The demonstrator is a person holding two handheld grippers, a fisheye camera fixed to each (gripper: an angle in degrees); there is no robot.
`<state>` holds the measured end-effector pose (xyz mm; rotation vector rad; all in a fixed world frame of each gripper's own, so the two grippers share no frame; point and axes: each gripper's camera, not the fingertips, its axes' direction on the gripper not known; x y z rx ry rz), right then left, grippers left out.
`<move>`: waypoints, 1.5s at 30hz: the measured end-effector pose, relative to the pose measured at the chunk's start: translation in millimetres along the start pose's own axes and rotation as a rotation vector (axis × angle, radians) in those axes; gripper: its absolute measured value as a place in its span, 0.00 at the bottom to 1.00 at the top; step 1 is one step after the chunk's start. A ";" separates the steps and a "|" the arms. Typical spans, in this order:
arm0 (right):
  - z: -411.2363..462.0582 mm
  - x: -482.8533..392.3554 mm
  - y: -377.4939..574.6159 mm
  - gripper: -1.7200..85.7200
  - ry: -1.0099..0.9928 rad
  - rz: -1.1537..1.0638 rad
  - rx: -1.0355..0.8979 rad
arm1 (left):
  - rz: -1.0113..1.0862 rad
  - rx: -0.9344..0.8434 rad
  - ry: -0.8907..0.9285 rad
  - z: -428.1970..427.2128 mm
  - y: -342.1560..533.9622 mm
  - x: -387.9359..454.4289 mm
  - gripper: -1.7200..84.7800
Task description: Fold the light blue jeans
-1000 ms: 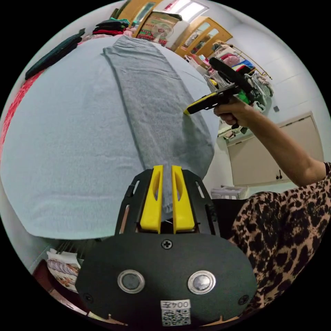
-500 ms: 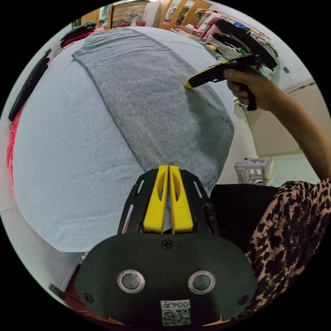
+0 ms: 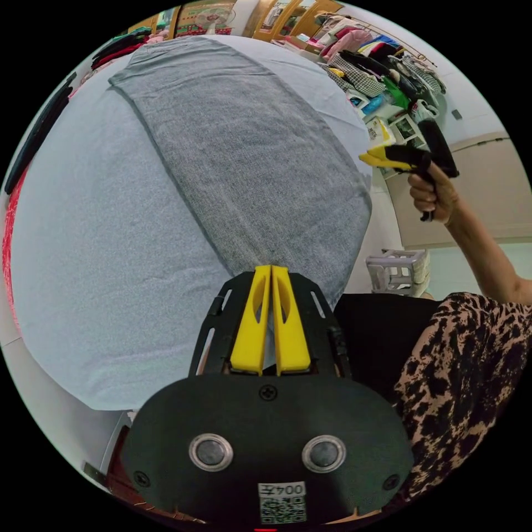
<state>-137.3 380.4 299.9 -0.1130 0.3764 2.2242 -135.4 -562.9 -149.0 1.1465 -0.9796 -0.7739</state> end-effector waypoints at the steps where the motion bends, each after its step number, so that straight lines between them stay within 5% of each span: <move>1: -2.4 2.4 4.8 0.13 0.000 0.007 0.004 | -0.005 0.006 0.009 -1.4 1.5 -5.1 0.03; 8: -50.3 17.3 25.8 0.13 -0.061 0.070 0.110 | -0.021 0.079 0.070 -27.3 14.3 -39.1 0.05; 16: -91.2 25.4 8.2 0.12 -0.091 0.099 0.034 | -0.302 0.181 0.429 -34.1 66.9 -150.0 0.13; 32: -133.3 20.8 18.8 0.12 -0.199 0.067 -0.188 | -0.308 0.162 0.665 -26.2 84.4 -199.7 0.12; 45: -172.3 49.9 47.4 0.11 -0.369 0.126 -0.132 | -0.350 0.186 0.883 -17.7 98.5 -232.7 0.12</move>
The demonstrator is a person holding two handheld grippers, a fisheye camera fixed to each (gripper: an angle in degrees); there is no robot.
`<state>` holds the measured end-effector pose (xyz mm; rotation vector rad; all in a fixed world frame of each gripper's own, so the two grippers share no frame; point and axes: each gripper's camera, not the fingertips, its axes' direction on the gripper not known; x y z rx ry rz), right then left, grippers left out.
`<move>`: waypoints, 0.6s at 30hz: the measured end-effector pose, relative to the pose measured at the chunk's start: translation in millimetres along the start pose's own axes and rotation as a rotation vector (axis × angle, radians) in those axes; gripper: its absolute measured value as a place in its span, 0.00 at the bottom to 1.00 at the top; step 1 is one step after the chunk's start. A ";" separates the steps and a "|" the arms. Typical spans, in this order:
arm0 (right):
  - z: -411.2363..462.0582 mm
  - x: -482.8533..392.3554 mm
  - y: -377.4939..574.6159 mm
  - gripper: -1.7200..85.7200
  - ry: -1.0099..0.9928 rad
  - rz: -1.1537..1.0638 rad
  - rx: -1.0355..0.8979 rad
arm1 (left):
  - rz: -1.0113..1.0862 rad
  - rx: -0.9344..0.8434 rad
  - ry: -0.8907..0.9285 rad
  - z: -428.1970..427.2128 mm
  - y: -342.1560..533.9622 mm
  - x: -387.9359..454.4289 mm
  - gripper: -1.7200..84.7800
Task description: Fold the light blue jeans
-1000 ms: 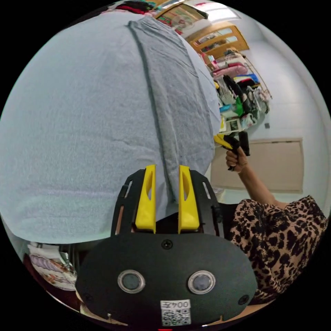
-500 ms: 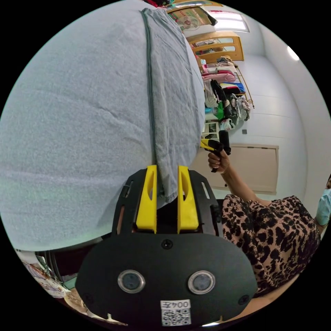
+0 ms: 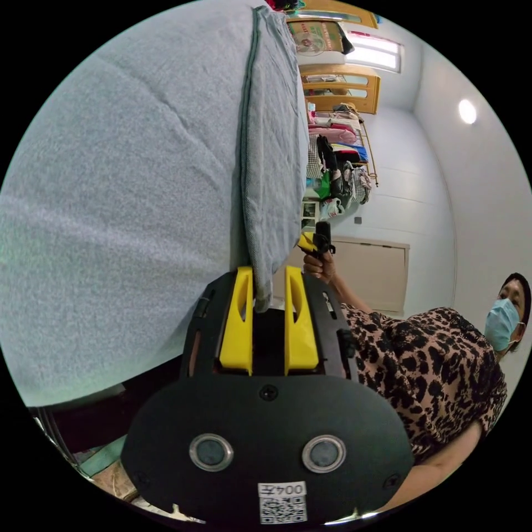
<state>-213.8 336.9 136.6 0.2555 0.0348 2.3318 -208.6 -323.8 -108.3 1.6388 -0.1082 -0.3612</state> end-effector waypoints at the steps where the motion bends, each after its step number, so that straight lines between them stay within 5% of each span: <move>1: -1.0 0.4 0.7 0.11 -0.002 -0.002 0.000 | -0.002 -0.007 0.000 -1.2 -2.6 -0.3 0.11; 18: -15.4 -17.9 32.8 0.14 0.192 -0.169 0.072 | -0.049 -0.092 -0.133 -7.9 -31.1 20.4 0.06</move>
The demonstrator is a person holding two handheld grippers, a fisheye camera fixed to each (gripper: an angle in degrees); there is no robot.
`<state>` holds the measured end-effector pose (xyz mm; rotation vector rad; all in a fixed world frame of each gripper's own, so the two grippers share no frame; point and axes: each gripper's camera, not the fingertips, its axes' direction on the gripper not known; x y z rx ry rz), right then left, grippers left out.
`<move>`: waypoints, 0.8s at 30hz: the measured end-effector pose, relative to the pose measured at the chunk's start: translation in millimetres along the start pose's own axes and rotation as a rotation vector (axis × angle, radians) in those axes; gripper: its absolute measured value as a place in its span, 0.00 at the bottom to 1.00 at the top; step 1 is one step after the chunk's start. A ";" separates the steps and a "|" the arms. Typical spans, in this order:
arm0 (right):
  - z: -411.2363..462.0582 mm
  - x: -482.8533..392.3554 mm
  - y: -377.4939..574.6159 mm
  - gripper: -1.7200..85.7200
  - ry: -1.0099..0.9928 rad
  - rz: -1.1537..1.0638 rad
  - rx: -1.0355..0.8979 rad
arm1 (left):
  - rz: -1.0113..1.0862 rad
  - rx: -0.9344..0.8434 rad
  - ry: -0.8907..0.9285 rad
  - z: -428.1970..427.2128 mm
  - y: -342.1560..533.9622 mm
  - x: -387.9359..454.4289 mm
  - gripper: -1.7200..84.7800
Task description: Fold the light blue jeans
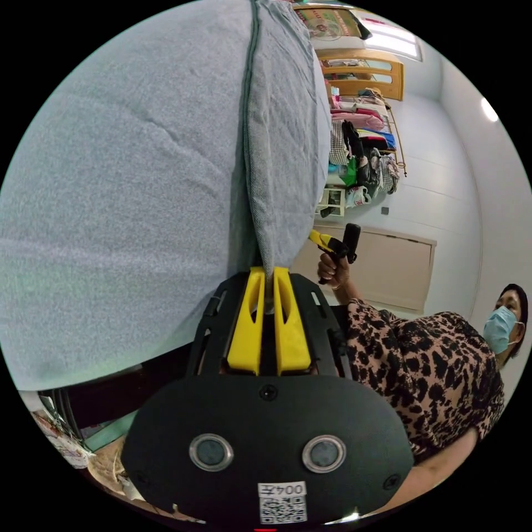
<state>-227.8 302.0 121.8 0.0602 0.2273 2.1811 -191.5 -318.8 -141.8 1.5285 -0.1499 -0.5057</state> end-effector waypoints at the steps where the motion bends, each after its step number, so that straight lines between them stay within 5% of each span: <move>1: -0.6 1.5 2.4 0.14 -0.003 0.001 0.004 | -0.016 -0.006 0.012 -0.1 -1.6 0.4 0.06; 11: 0.1 55.2 18.4 0.18 -0.215 0.077 0.123 | -0.093 -0.051 -0.016 11.5 -14.2 2.6 0.05; 24: 39.8 50.2 5.0 0.12 -0.222 -0.026 -0.038 | -0.113 -0.010 -0.003 30.6 -10.5 4.8 0.05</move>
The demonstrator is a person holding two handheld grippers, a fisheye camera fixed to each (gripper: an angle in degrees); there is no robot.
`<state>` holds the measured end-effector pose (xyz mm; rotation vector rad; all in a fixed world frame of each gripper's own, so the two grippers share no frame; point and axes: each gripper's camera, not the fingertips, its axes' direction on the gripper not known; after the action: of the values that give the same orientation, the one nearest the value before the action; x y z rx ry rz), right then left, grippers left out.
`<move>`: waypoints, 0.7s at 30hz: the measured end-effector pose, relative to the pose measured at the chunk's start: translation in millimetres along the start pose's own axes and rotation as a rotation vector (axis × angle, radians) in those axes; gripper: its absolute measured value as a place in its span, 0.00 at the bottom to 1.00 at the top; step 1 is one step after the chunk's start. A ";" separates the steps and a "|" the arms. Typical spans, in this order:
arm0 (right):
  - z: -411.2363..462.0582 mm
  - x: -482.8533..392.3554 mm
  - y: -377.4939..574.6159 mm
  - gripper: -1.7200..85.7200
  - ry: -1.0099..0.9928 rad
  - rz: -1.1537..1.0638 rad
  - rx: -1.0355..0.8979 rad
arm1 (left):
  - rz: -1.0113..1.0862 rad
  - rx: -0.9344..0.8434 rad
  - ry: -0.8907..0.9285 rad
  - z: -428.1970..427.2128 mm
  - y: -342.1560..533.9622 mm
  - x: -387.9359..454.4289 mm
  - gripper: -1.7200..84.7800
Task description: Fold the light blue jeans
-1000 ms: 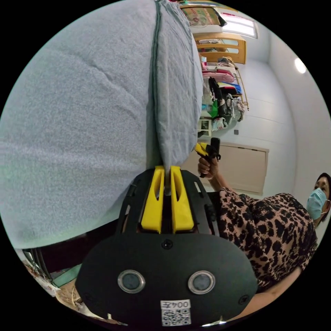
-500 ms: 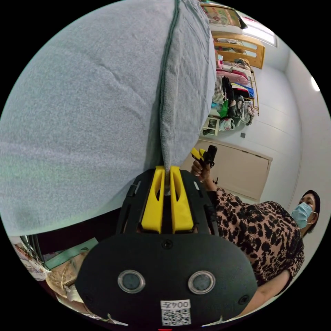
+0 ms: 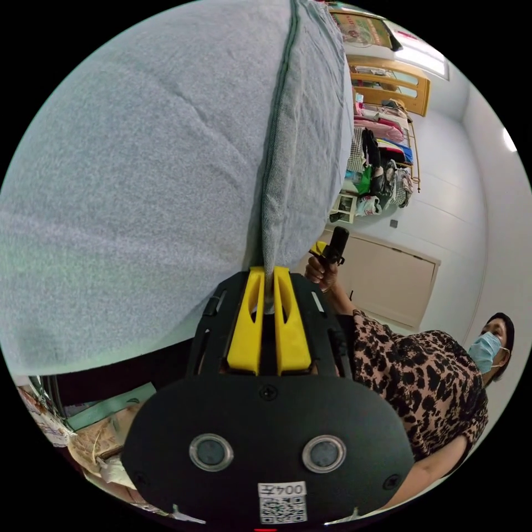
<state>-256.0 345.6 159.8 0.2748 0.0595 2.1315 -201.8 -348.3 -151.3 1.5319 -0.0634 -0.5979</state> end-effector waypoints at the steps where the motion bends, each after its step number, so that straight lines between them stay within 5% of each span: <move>1: 0.6 -0.7 0.8 0.11 0.000 -0.006 -0.007 | -0.005 0.011 0.013 1.8 2.0 -1.1 0.05; 21: 26.2 10.8 -10.1 0.14 -0.034 -0.058 -0.106 | 0.009 0.083 0.057 32.0 28.3 9.2 0.06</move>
<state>-247.6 358.5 185.6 0.2446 -0.0643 2.0643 -197.7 -383.2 -125.5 1.6276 -0.0520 -0.5495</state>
